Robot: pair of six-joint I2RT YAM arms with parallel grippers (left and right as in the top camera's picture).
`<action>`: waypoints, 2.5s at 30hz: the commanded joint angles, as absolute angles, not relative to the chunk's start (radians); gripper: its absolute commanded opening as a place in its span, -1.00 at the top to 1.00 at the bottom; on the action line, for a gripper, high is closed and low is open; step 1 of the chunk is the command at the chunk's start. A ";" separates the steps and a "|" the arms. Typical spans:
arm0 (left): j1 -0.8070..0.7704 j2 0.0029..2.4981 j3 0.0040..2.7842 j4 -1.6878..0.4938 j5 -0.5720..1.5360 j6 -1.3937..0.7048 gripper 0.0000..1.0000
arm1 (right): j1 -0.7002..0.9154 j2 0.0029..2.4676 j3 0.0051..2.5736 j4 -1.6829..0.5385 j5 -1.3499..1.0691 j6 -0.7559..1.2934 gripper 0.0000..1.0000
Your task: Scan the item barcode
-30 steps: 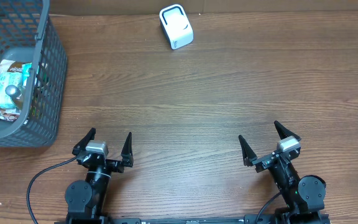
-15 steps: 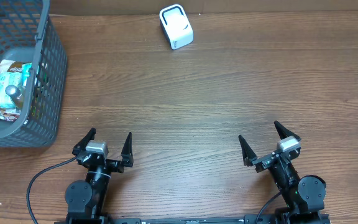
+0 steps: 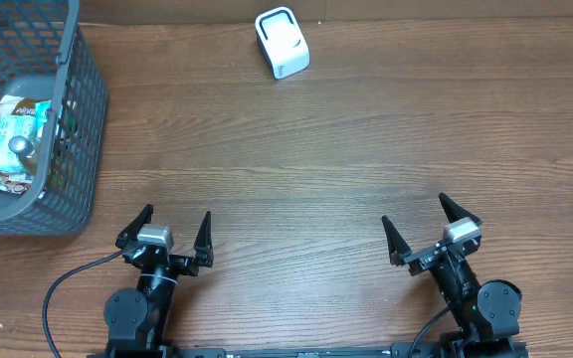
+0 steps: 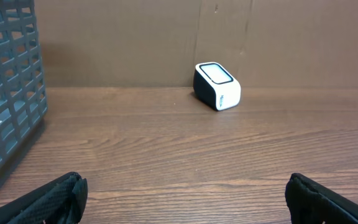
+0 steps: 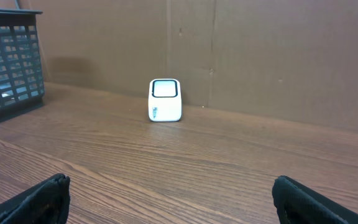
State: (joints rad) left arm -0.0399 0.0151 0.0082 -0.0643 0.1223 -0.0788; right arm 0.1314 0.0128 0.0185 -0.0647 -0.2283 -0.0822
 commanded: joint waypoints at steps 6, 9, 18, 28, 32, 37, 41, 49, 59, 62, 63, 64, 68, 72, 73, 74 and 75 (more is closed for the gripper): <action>-0.044 0.005 0.005 -0.067 0.120 -0.090 -1.00 | 0.128 0.003 0.008 -0.062 -0.218 -0.087 -1.00; -0.044 0.005 0.005 -0.067 0.120 -0.090 -1.00 | 0.128 0.003 0.008 -0.062 -0.218 -0.087 -1.00; -0.044 0.005 0.005 -0.067 0.120 -0.090 -1.00 | 0.128 0.003 0.008 -0.062 -0.218 -0.087 -1.00; -0.044 0.005 0.005 -0.067 0.120 -0.090 -1.00 | 0.128 0.003 0.008 -0.062 -0.218 -0.087 -1.00; -0.044 0.005 0.005 -0.067 0.120 -0.090 -1.00 | 0.128 0.003 0.008 -0.062 -0.218 -0.087 -1.00; -0.044 0.005 0.005 -0.067 0.120 -0.090 -1.00 | 0.128 0.003 0.008 -0.062 -0.218 -0.088 -1.00; -0.044 0.005 0.005 -0.067 0.120 -0.090 -1.00 | 0.128 0.003 0.008 -0.062 -0.218 -0.087 -1.00; -0.044 0.005 0.005 -0.067 0.120 -0.090 -1.00 | 0.128 0.003 0.008 -0.062 -0.218 -0.087 -1.00; -0.044 0.005 0.005 -0.067 0.120 -0.090 -1.00 | 0.128 0.003 0.008 -0.062 -0.218 -0.087 -1.00; -0.044 0.005 0.005 -0.067 0.119 -0.089 -1.00 | 0.128 0.003 0.008 -0.062 -0.218 -0.087 -1.00; -0.044 0.005 0.005 -0.067 0.118 -0.089 -1.00 | 0.128 0.003 0.008 -0.062 -0.218 -0.087 -1.00; -0.044 0.005 0.005 -0.067 0.118 -0.089 -1.00 | 0.128 0.003 0.008 -0.062 -0.218 -0.087 -1.00; -0.044 0.005 0.005 -0.067 0.118 -0.089 -1.00 | 0.128 0.003 0.008 -0.062 -0.218 -0.087 -1.00; -0.044 0.005 0.005 -0.070 0.093 -0.089 -1.00 | 0.128 0.003 0.008 -0.062 -0.218 -0.087 -1.00; -0.044 0.005 0.005 -0.070 0.094 -0.090 -1.00 | 0.128 0.003 0.008 -0.062 -0.218 -0.087 -1.00; -0.044 0.005 0.005 -0.070 0.097 -0.090 -1.00 | 0.128 0.003 0.008 -0.062 -0.218 -0.087 -1.00; -0.044 0.005 0.005 -0.068 0.099 -0.090 -1.00 | 0.128 0.003 0.008 -0.062 -0.218 -0.088 -1.00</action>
